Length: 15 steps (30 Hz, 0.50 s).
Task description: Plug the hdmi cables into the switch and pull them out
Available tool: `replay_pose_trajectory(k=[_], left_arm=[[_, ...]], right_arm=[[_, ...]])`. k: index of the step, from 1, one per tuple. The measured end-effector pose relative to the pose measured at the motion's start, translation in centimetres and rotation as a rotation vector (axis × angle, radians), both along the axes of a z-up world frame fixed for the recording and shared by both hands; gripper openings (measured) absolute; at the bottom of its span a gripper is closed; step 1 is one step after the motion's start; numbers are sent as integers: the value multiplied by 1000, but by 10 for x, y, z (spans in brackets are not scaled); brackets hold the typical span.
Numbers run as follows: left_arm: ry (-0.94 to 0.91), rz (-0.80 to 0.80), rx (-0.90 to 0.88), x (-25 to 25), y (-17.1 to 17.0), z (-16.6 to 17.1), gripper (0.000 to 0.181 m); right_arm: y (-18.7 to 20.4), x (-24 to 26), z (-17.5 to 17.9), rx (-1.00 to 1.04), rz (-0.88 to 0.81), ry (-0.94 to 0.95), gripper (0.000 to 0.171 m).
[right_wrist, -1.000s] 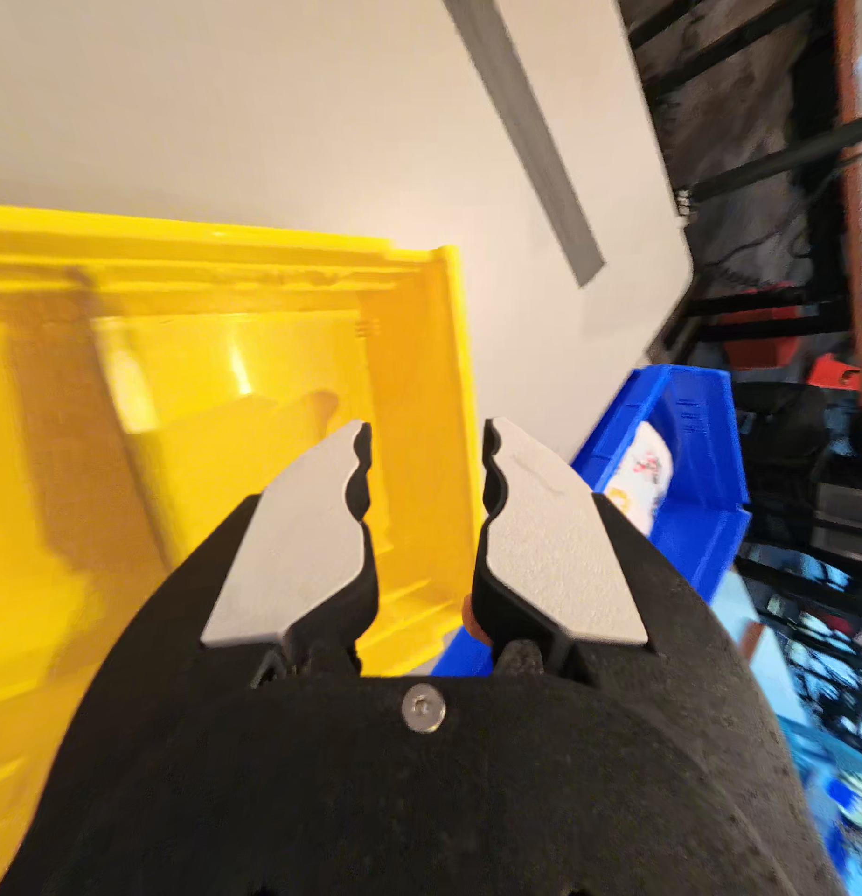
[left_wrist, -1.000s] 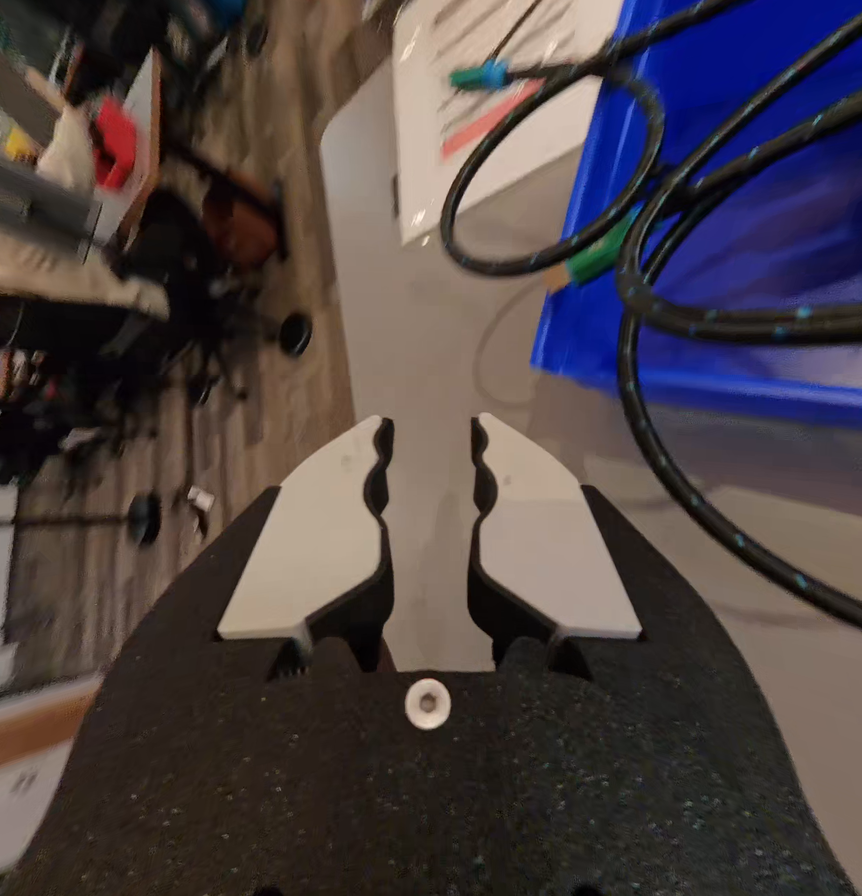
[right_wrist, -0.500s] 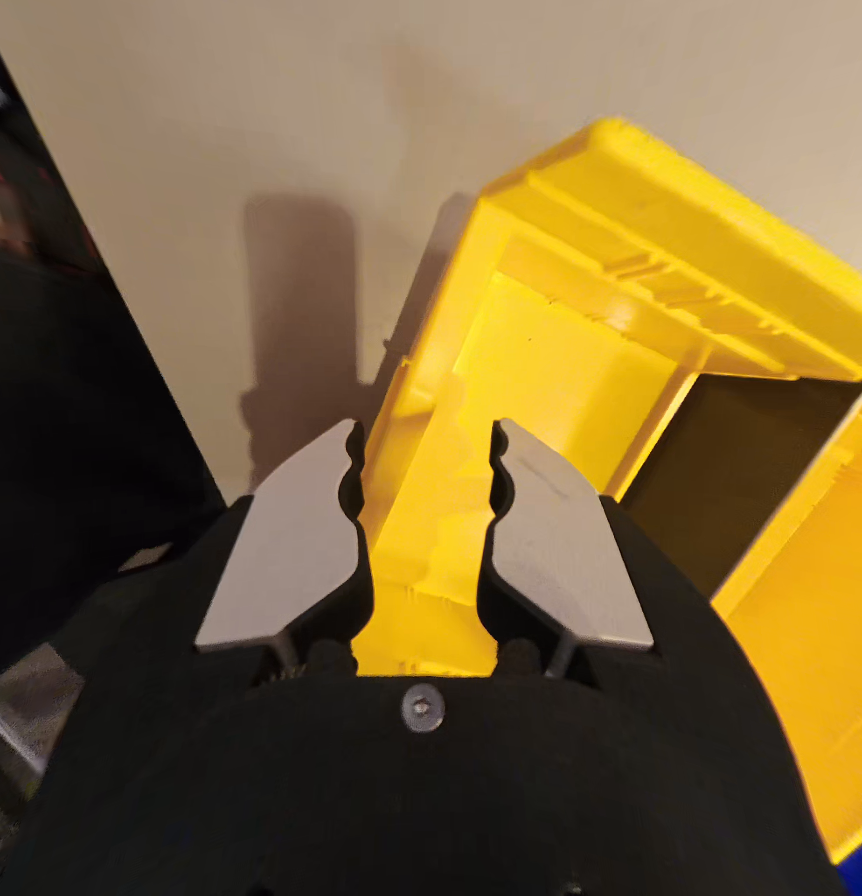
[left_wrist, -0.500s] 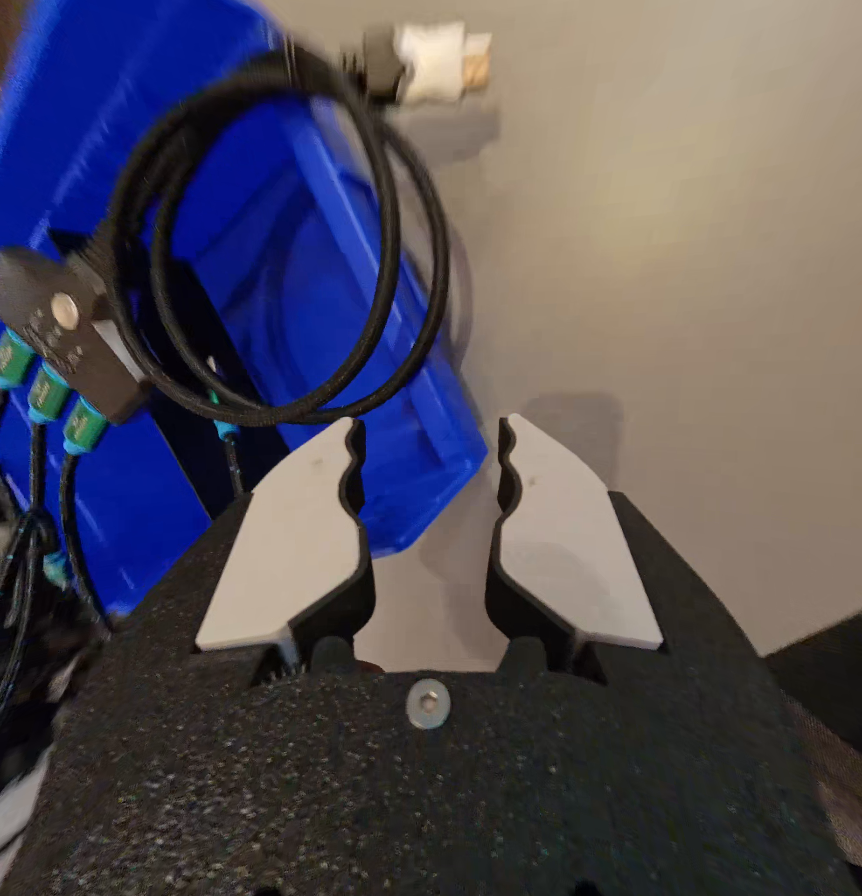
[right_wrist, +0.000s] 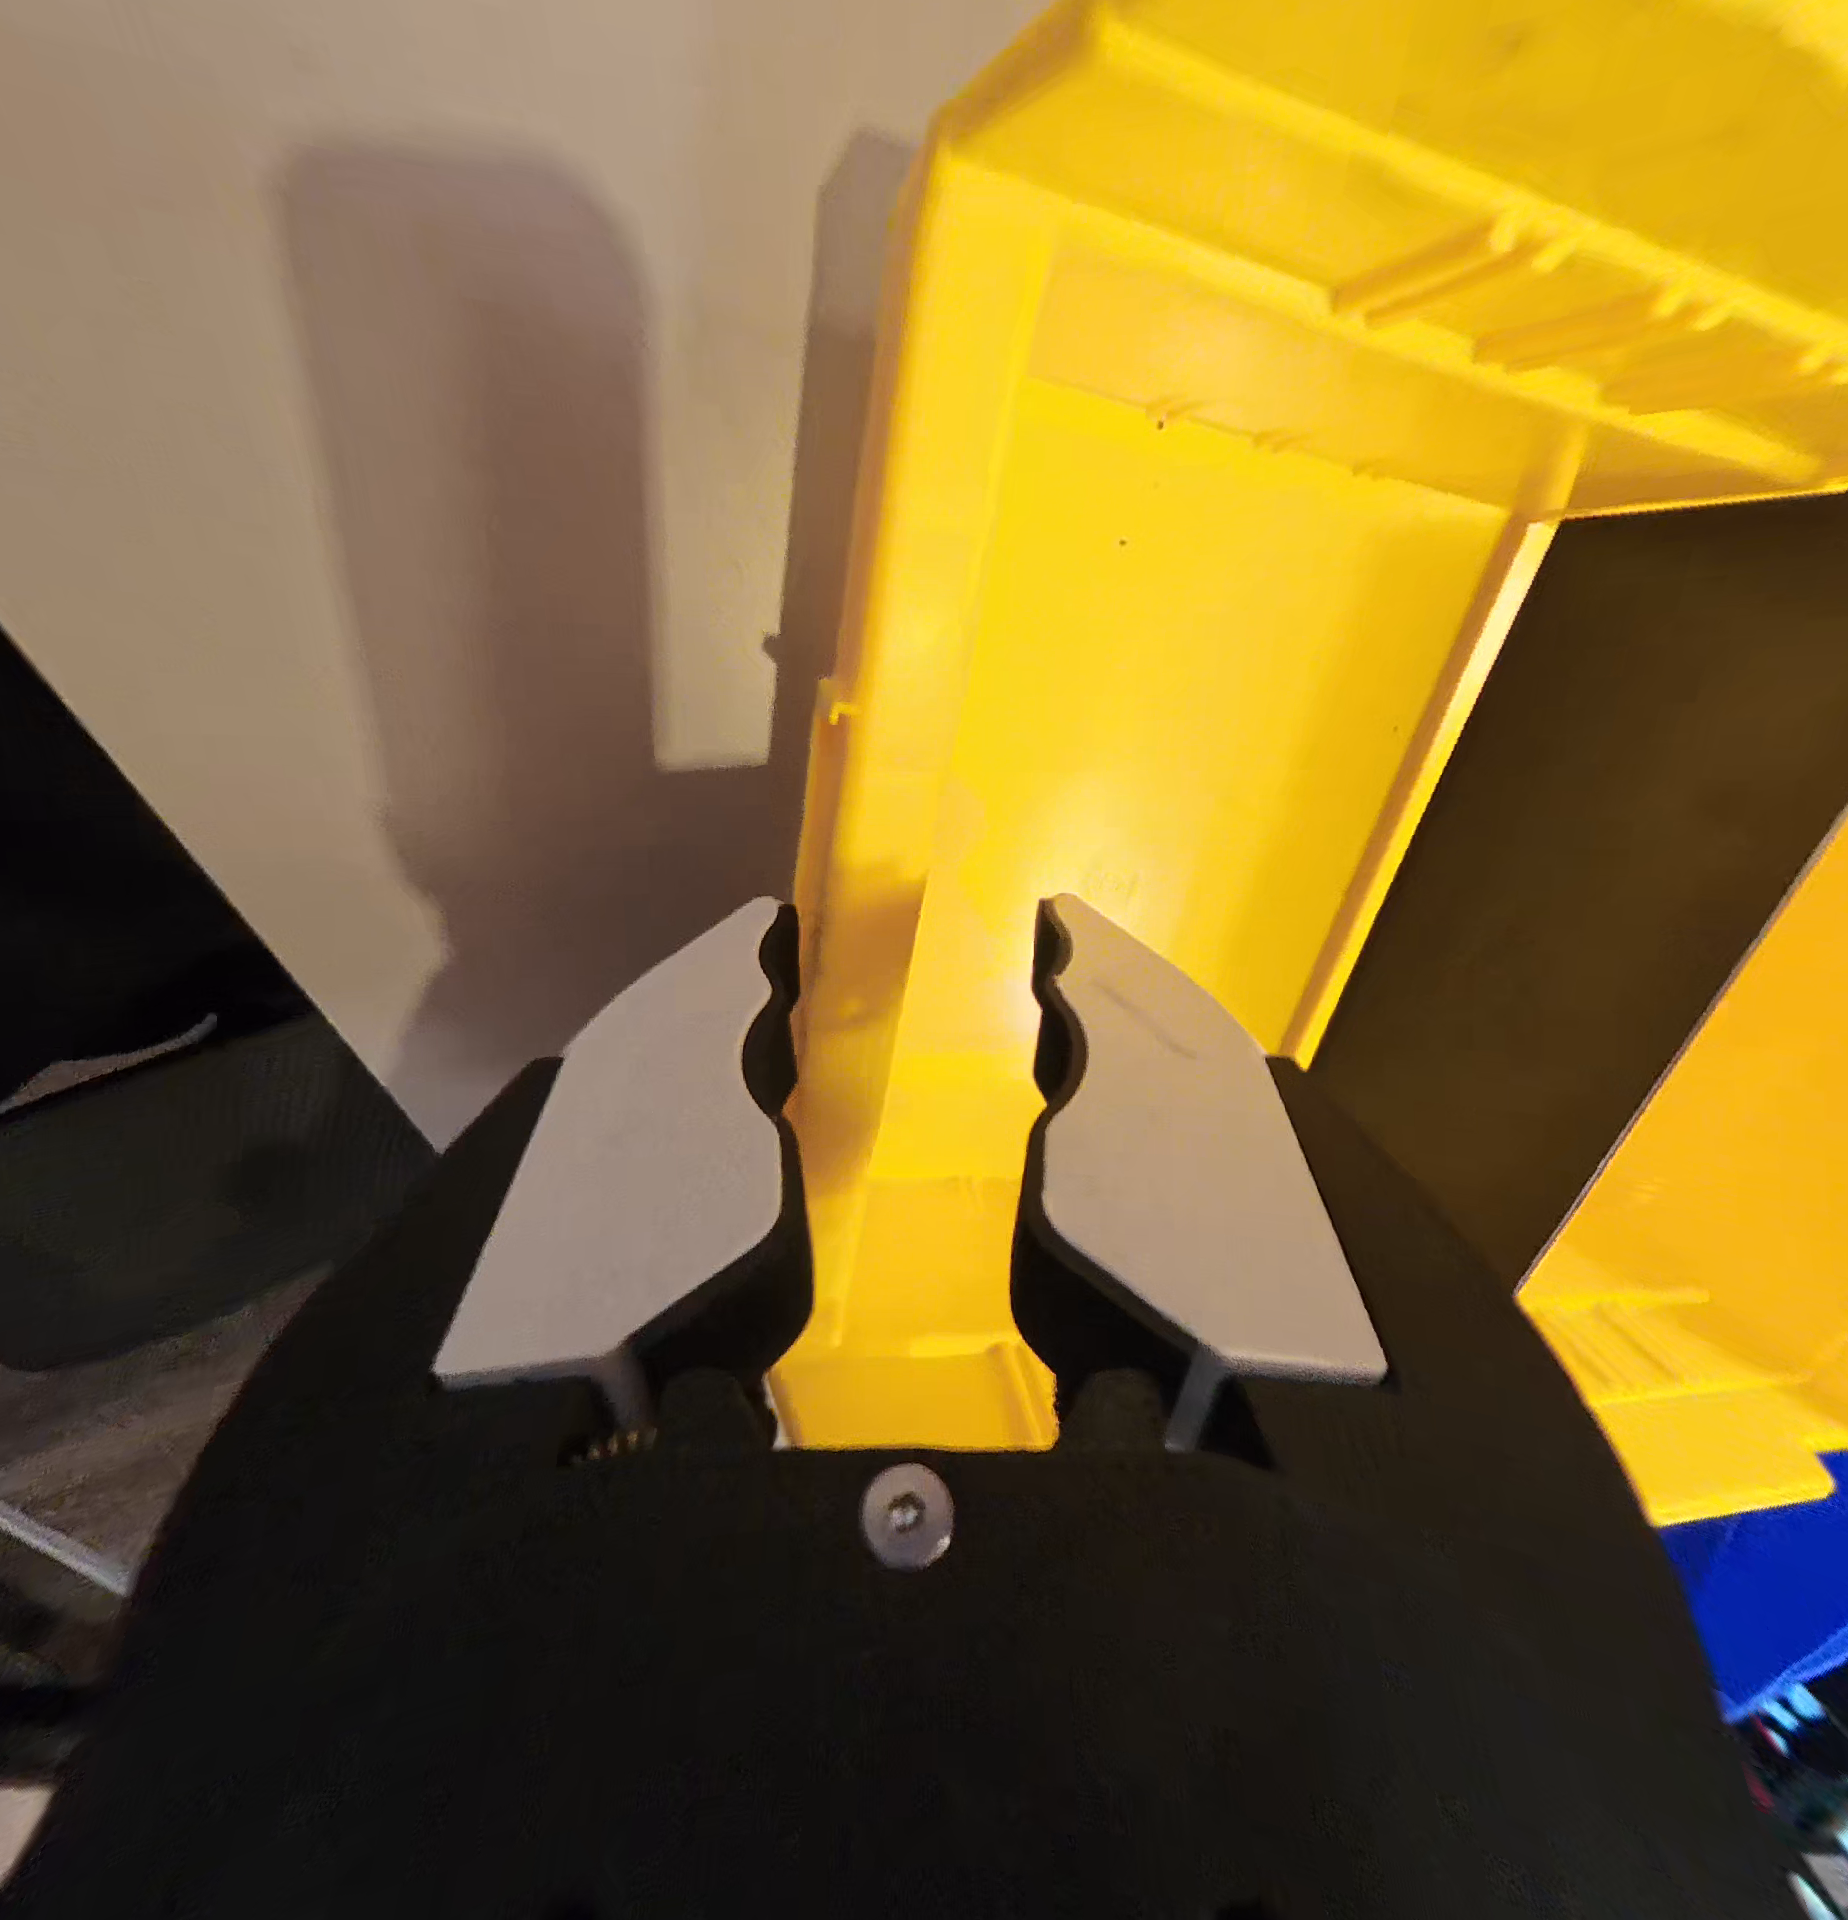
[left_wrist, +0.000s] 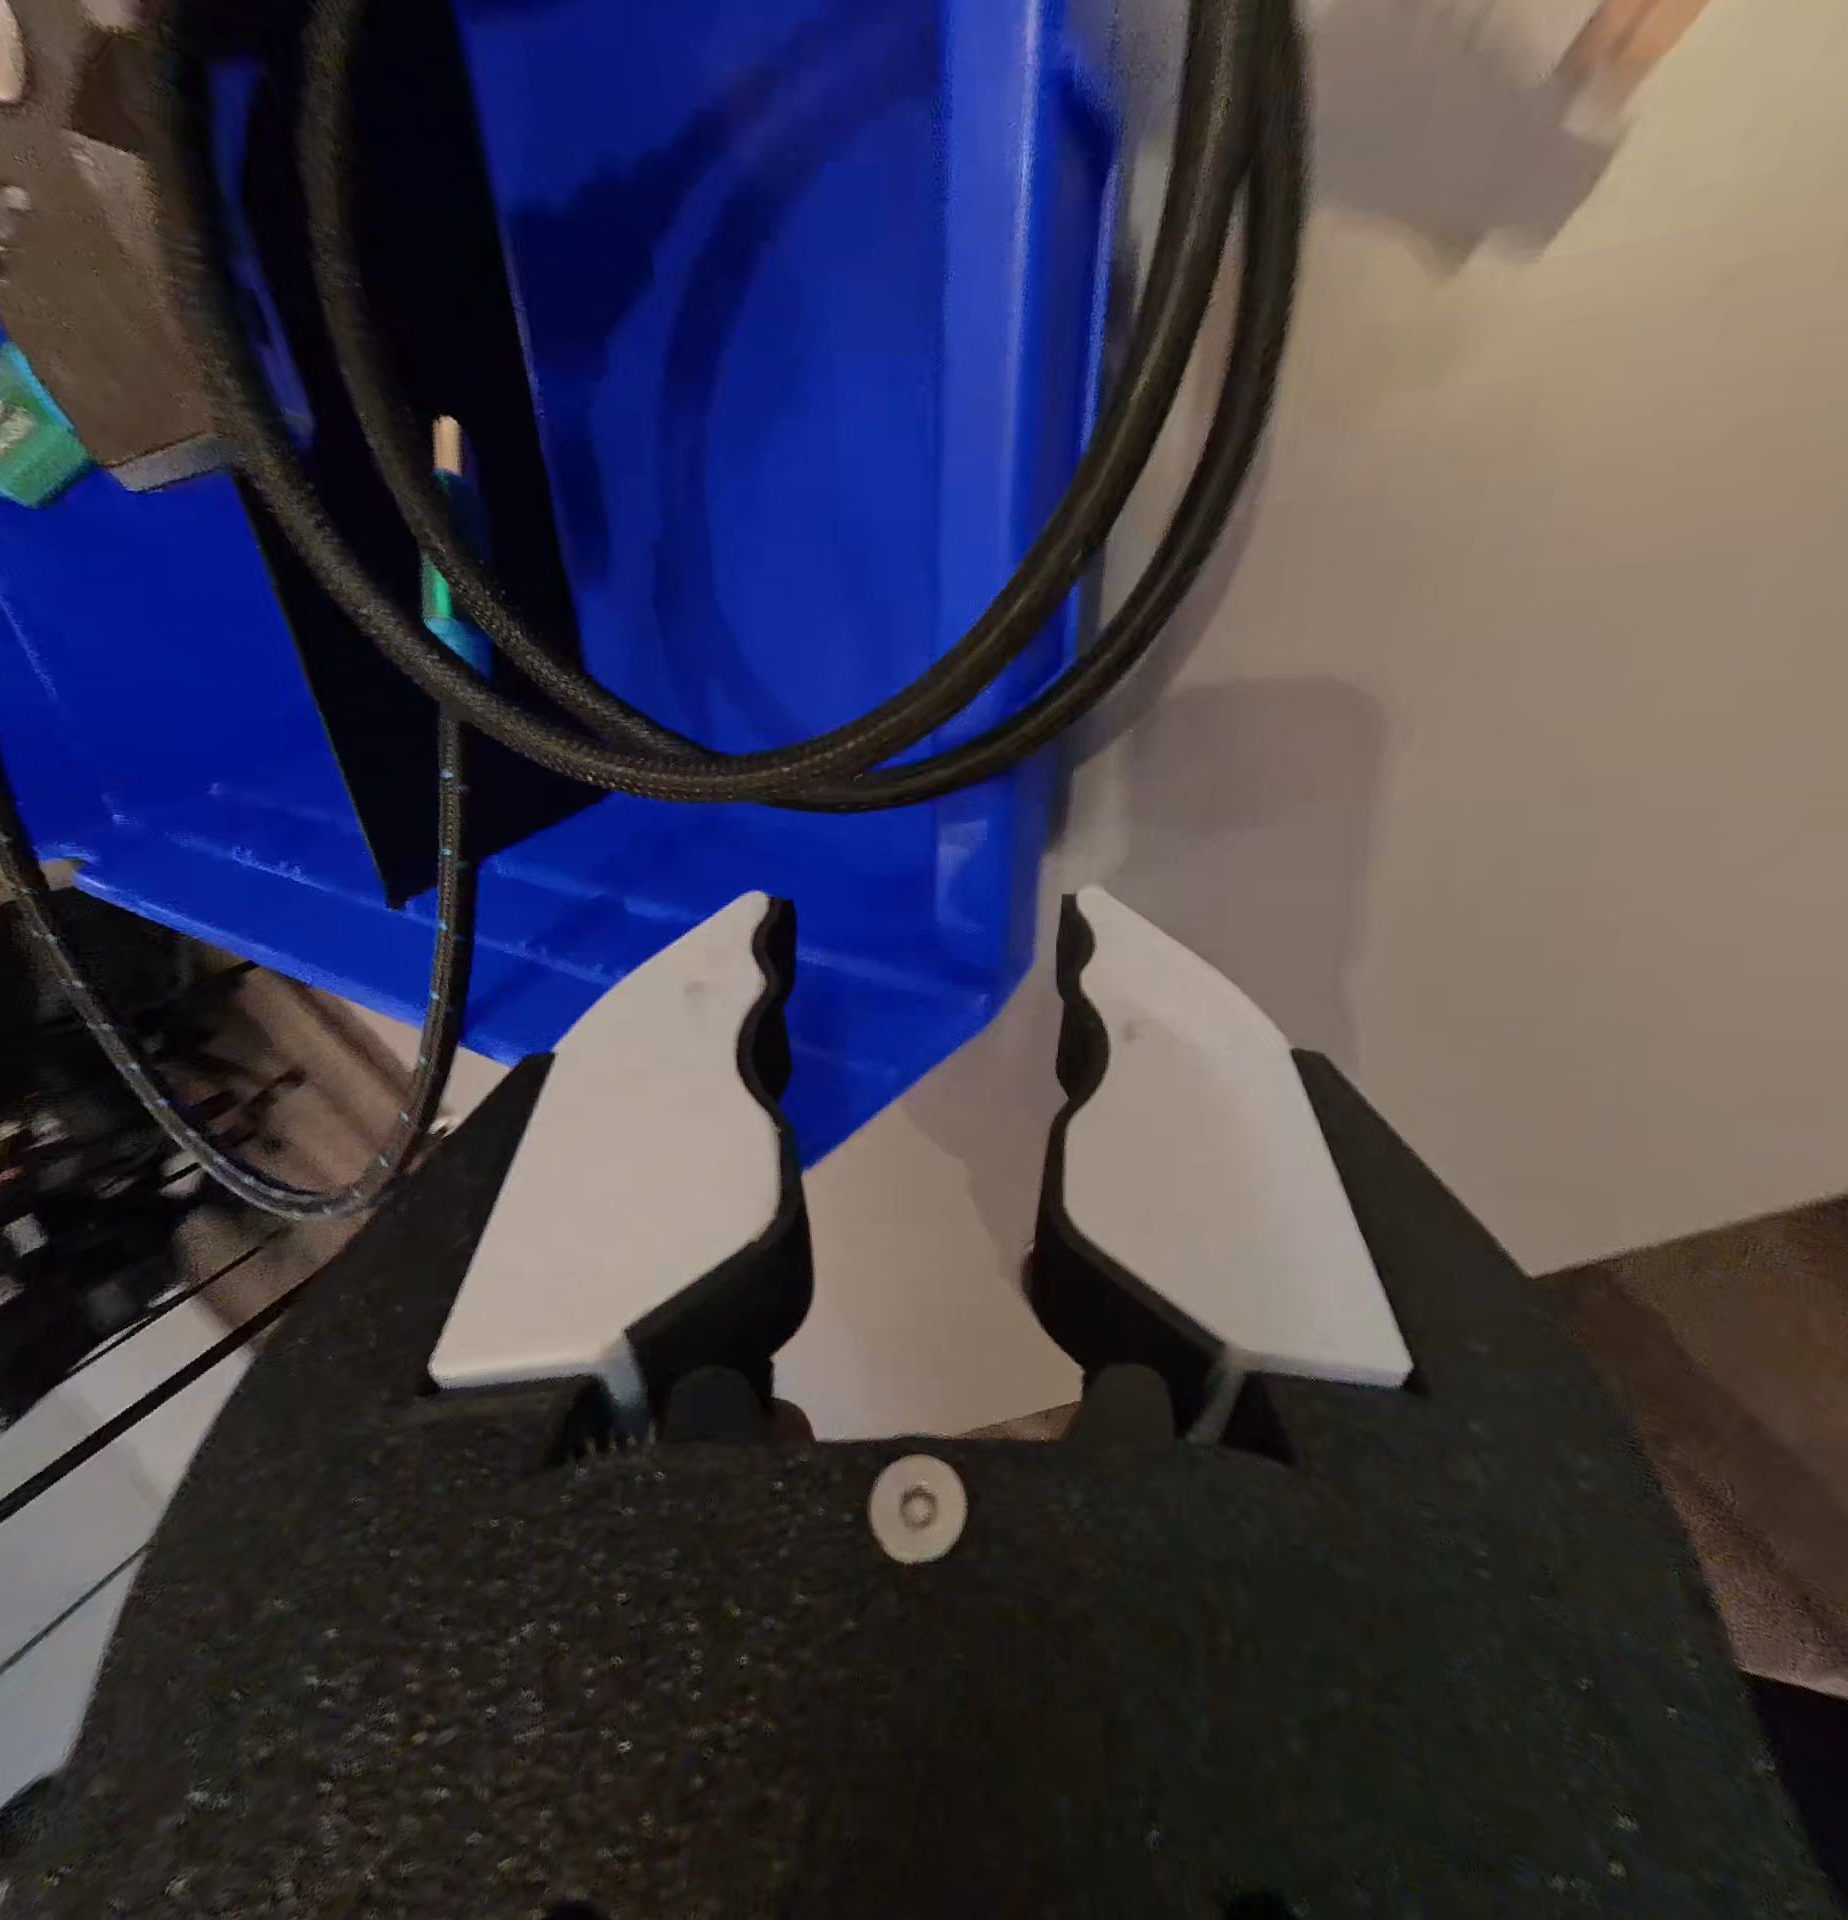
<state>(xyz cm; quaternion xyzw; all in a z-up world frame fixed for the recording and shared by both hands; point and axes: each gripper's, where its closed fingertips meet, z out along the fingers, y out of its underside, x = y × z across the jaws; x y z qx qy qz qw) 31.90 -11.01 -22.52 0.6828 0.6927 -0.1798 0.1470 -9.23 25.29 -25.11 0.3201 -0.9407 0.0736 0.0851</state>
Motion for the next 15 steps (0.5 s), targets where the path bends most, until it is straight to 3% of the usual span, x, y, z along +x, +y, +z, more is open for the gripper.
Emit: replay_pose_trajectory(k=[1, 3, 7, 11, 15], left_arm=[[54, -4, 7, -2, 5, 9, 49], [184, -48, -24, -17, 15, 32, 49], [526, -141, 37, -99, 36, 61, 50], [549, -89, 28, -155, 17, 33, 51], [510, 51, -82, -170, -23, 6, 47]], right_arm=[[-1, 2, 2, -17, -8, -10, 44], [-4, 7, 8, -62, -19, -25, 44], [-14, 16, 11, -121, -26, -40, 44], [-13, 15, -1, -94, -31, -8, 44], [-4, 8, -17, -41, -21, 33, 29]])
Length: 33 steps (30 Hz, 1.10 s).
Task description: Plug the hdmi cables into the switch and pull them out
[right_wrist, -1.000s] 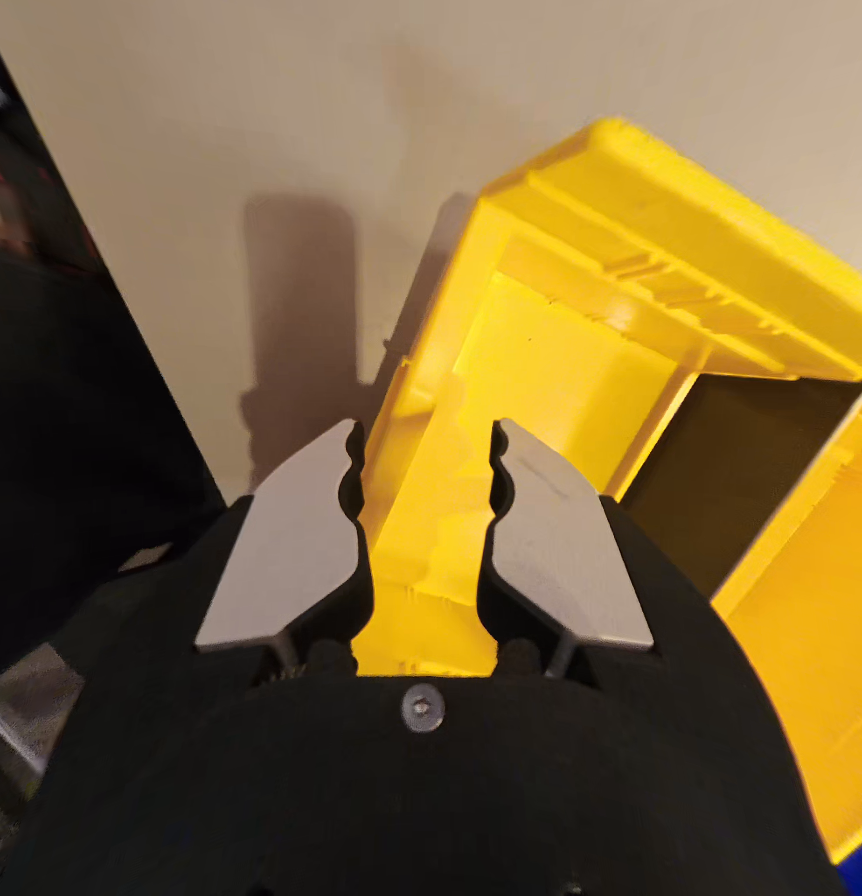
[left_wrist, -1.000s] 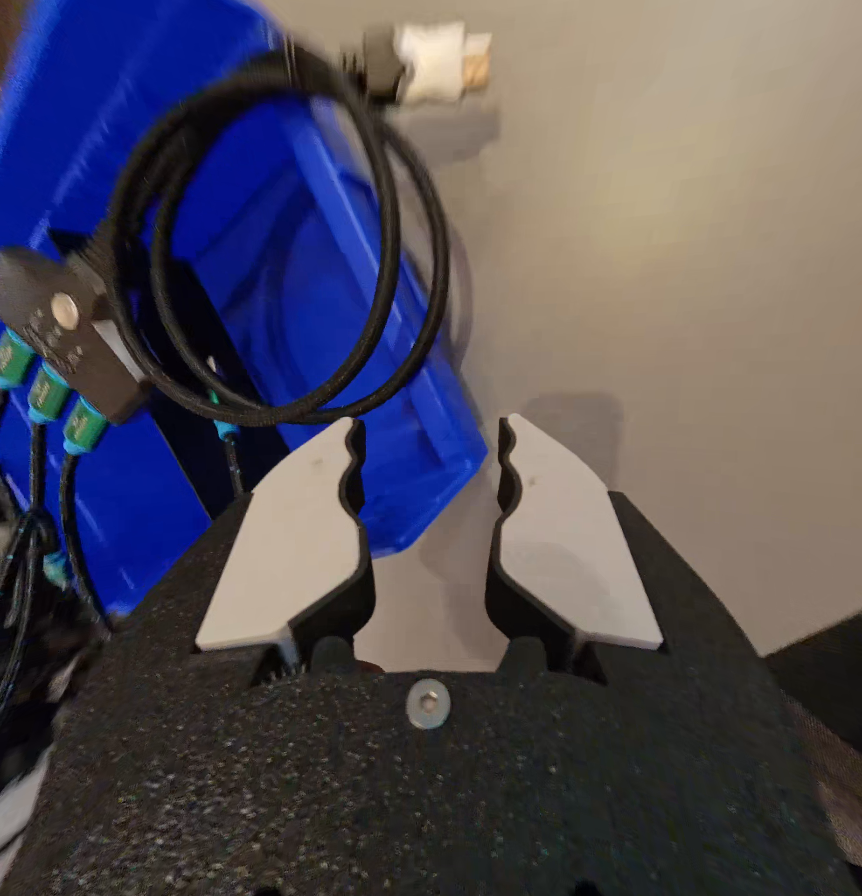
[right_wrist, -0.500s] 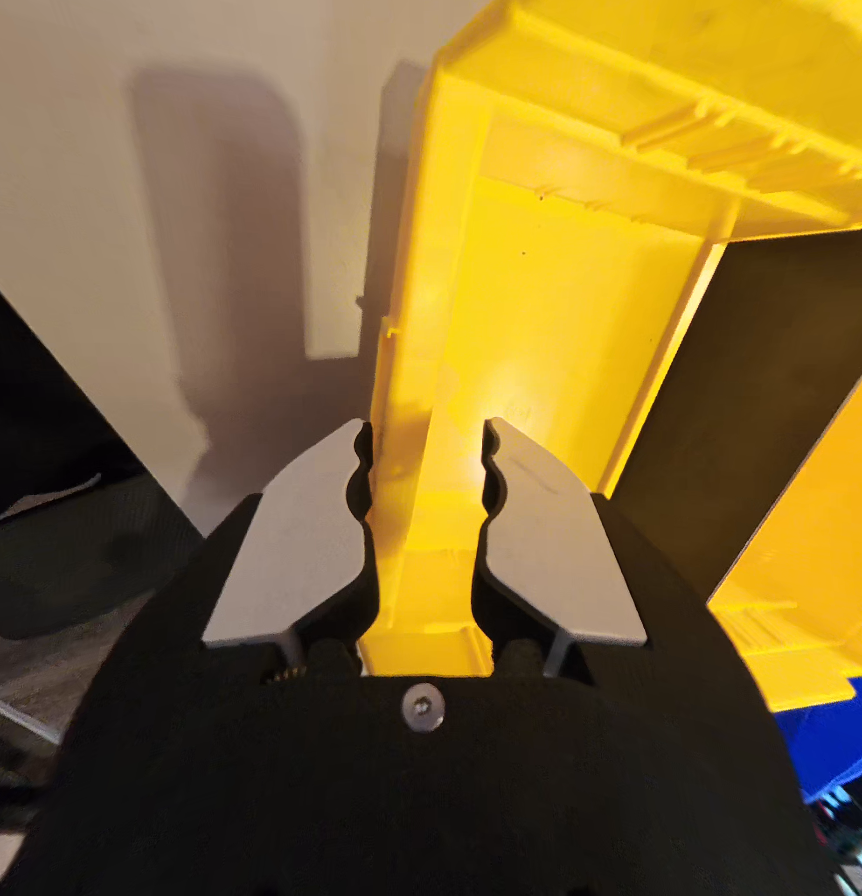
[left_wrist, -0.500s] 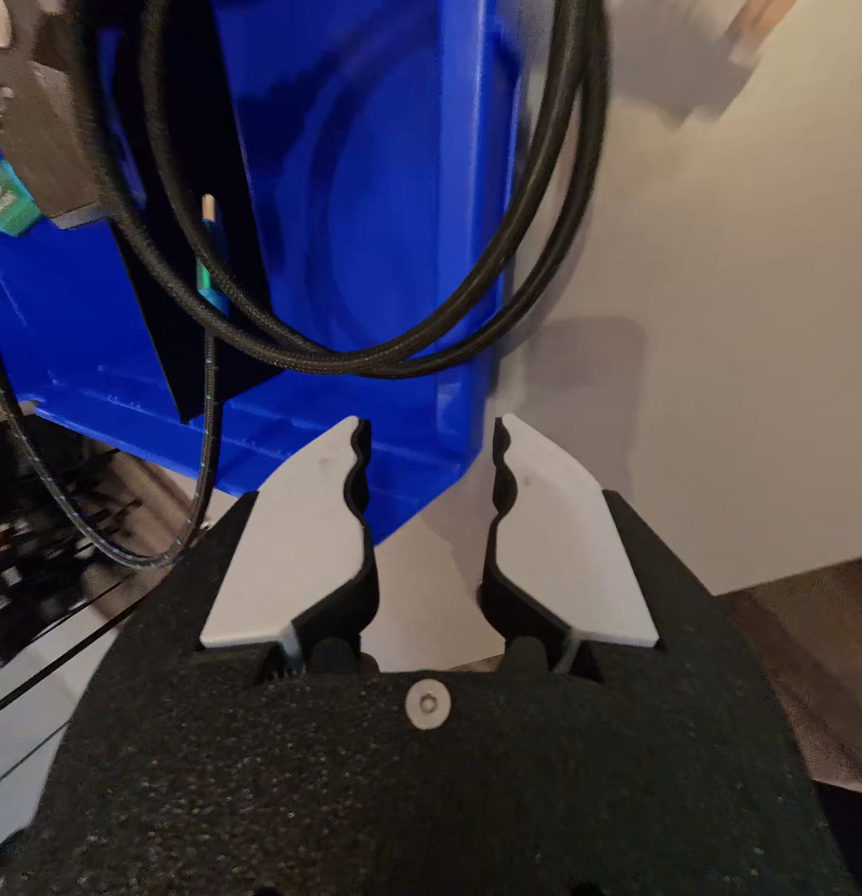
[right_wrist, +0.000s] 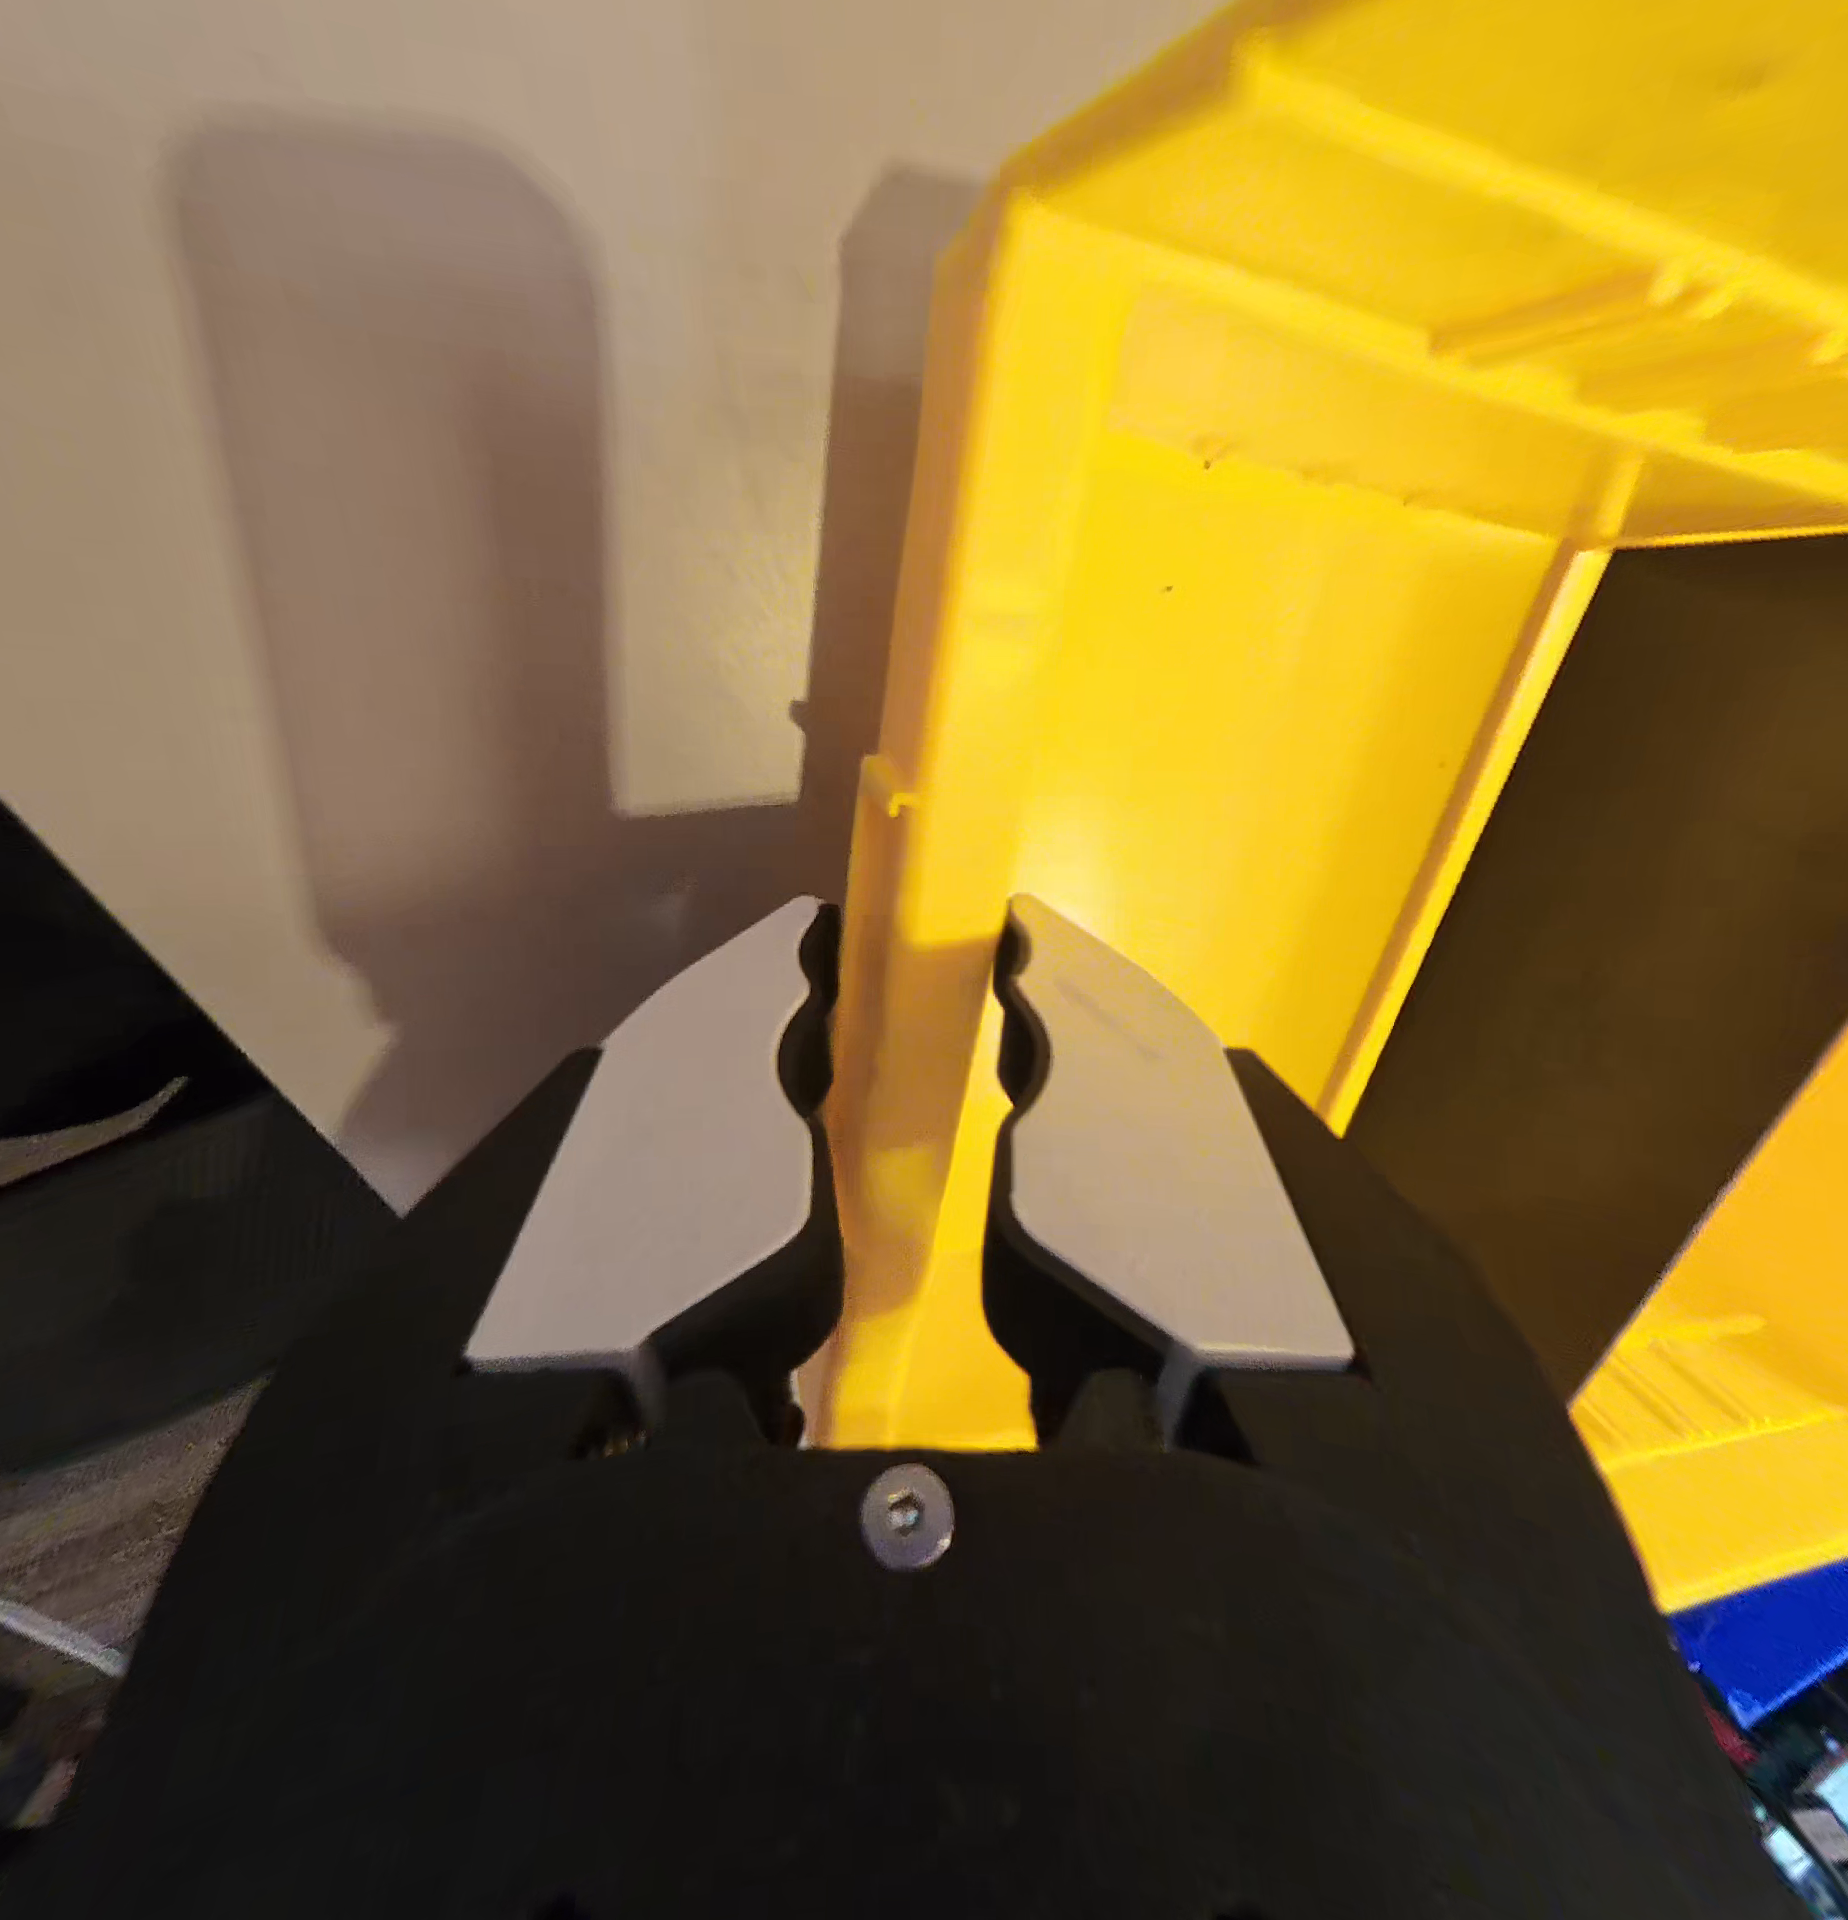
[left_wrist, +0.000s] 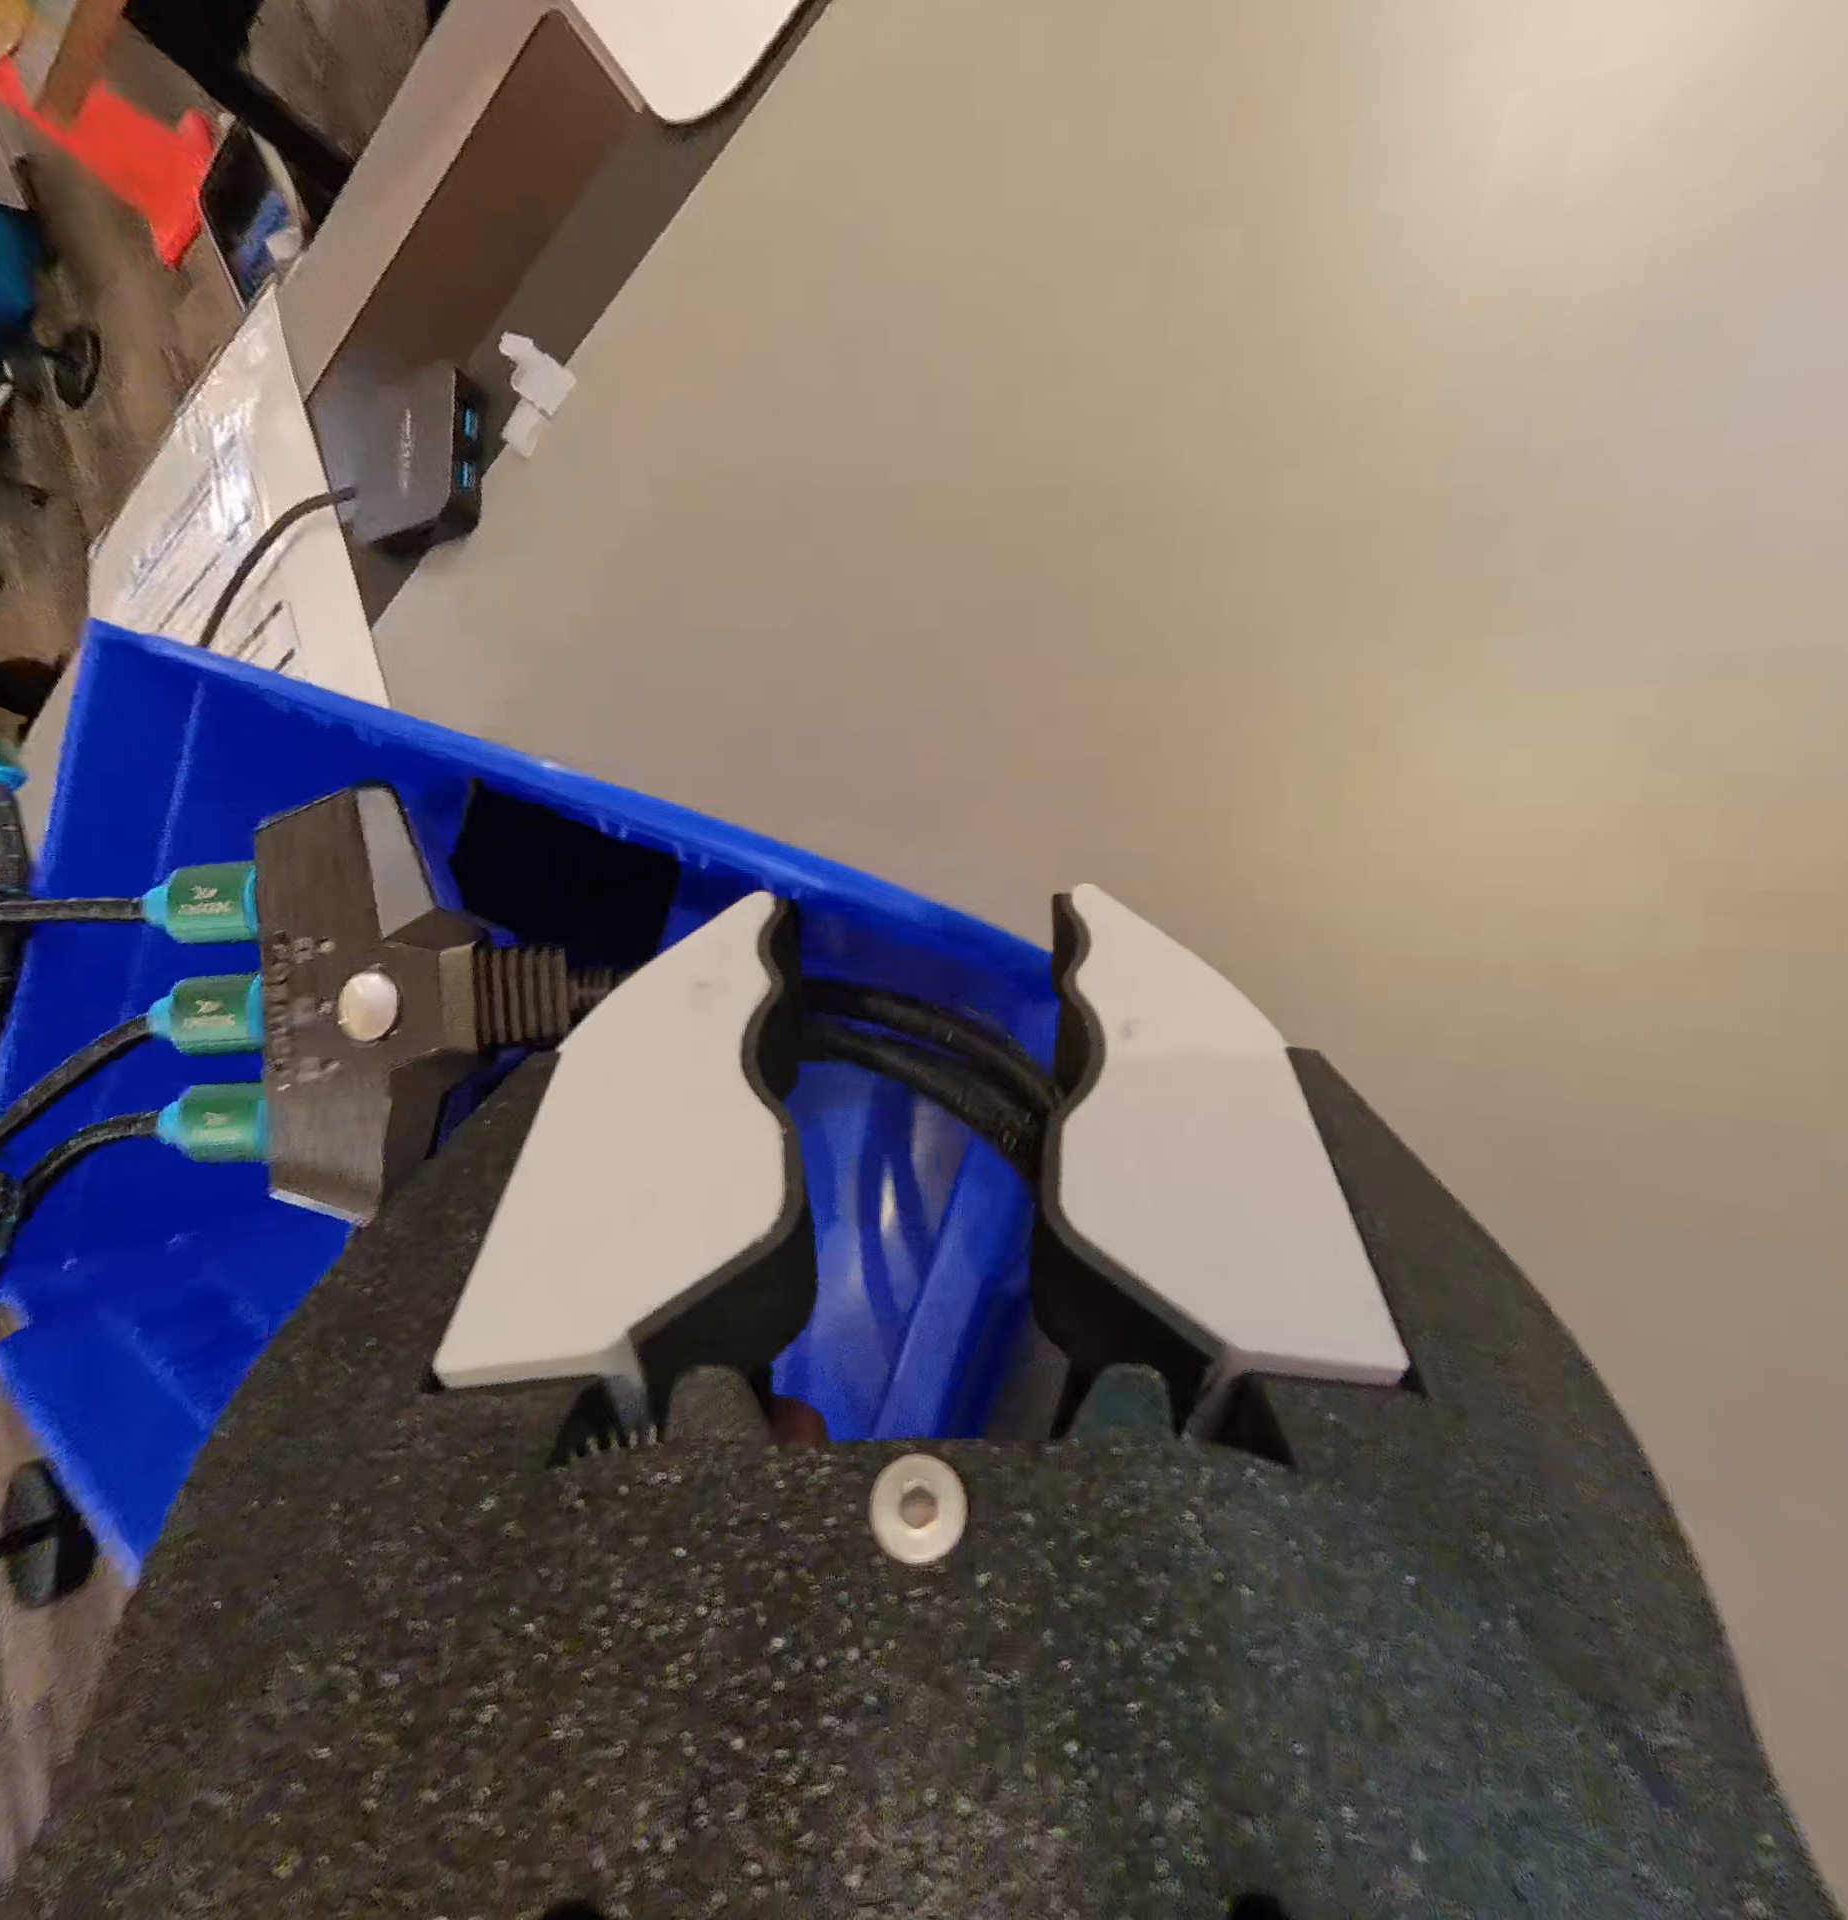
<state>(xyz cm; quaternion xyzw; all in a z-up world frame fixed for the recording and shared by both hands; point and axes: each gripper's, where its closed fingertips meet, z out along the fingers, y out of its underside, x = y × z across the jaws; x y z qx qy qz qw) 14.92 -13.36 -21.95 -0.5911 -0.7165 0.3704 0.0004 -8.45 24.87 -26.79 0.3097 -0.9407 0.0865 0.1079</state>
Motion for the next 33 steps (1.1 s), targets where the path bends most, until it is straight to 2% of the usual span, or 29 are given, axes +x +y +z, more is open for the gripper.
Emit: replay_pose_trajectory(k=[6, 9, 13, 16, 20, 22, 26, 29, 33], left_arm=[[4, 38, -102, 17, -10, -1, 35], [-2, 72, -103, 49, -10, -3, 27], [10, 140, -66, 102, -8, -5, 19], [41, 183, -45, 131, -6, -3, 16], [150, 167, -39, 123, -6, 5, 33], [144, 182, -57, 119, -17, -1, 34], [184, 232, -95, 113, -37, -9, 22], [250, 326, -129, 127, -47, -6, 8], [339, 361, -116, 149, -48, -5, 5]], right_arm=[[10, -23, -2, 6, 83, 78, 28], [19, -49, -1, 18, 122, 149, 28], [32, -86, 1, 45, 49, 242, 30], [23, -82, 4, -37, 31, 200, 43], [13, -79, -2, -57, 8, 185, 42], [10, -80, -8, -40, -3, 181, 32], [4, -87, -10, -61, -53, 189, 30], [5, -94, -10, -69, -74, 194, 31], [9, -110, -9, -65, -103, 213, 31]])
